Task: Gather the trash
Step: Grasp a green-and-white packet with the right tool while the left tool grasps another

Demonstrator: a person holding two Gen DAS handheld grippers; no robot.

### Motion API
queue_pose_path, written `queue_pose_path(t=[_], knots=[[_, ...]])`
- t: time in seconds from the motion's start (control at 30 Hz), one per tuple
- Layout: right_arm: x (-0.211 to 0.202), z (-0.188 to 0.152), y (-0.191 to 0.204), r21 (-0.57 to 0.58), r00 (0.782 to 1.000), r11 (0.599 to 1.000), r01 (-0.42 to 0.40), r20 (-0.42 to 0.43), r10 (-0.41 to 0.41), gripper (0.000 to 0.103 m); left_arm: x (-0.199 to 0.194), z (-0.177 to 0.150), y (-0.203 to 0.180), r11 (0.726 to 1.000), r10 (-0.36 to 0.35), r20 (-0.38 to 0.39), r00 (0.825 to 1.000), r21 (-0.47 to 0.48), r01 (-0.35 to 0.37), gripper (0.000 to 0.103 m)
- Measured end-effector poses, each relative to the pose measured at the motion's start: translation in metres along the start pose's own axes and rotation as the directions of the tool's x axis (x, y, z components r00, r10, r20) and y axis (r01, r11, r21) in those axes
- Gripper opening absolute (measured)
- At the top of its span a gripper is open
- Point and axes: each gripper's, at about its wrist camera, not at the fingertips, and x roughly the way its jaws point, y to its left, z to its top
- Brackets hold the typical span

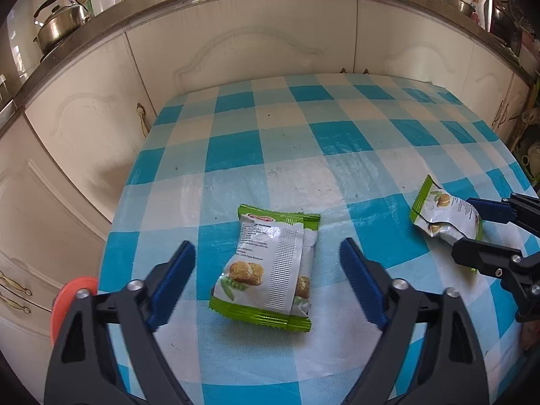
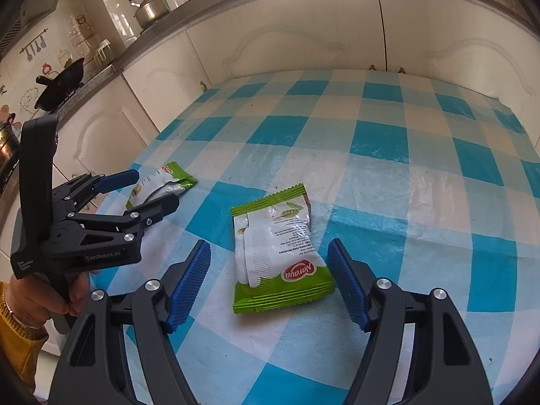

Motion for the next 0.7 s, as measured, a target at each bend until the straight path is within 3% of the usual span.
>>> queue_pose_path(t=[0.17, 0.43, 0.7], knots=[[0.002, 0.0, 0.006, -0.027, 0.999, 0.999, 0.039, -0.008, -0.039, 0.071, 0.004, 0.0, 0.0, 1.0, -0.006, -0.019, 1.0, -0.007, 0.006, 0.071], [0.001, -0.001, 0.006, -0.032, 0.997, 0.997, 0.072, -0.011, -0.072, 0.057, 0.005, -0.001, 0.001, 0.999, -0.032, -0.017, 0.999, -0.023, 0.031, 0.064], [-0.002, -0.001, -0.004, 0.014, 0.999, 0.999, 0.044, 0.001, -0.044, 0.05, 0.003, -0.002, -0.001, 0.998, -0.05, -0.012, 0.999, -0.045, 0.049, 0.051]])
